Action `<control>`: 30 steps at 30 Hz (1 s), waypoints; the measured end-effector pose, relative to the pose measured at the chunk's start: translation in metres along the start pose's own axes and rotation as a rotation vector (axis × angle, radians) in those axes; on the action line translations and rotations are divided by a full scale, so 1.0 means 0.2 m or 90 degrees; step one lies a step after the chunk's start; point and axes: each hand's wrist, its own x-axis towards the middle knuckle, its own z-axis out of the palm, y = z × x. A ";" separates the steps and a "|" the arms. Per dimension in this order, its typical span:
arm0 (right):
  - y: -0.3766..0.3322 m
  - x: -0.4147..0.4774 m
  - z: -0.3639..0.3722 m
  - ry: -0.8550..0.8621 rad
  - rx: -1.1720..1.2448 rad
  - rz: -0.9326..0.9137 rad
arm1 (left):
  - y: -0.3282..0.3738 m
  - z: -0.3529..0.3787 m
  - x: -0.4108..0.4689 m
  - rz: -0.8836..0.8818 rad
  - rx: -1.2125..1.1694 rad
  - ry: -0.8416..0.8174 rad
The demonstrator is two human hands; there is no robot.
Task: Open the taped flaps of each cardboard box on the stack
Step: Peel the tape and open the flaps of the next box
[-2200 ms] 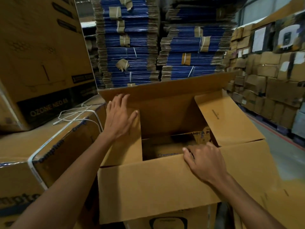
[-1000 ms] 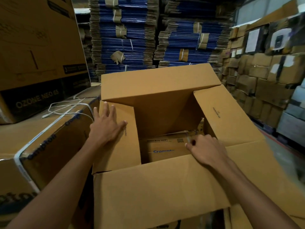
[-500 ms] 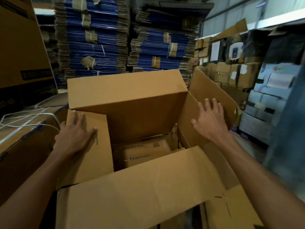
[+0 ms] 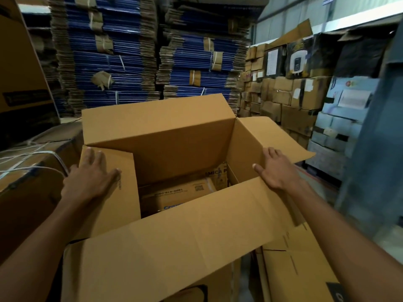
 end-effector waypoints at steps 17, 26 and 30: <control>-0.53 -0.39 0.25 0.218 0.096 -0.284 | 0.30 0.03 -0.20 0.289 0.203 -0.205; -0.54 -0.34 0.30 0.315 0.125 -0.300 | 0.31 -0.34 -0.30 0.095 -0.306 -0.054; -0.55 -0.29 0.30 0.320 0.112 -0.311 | 0.17 -0.62 -0.39 -0.039 -0.536 0.002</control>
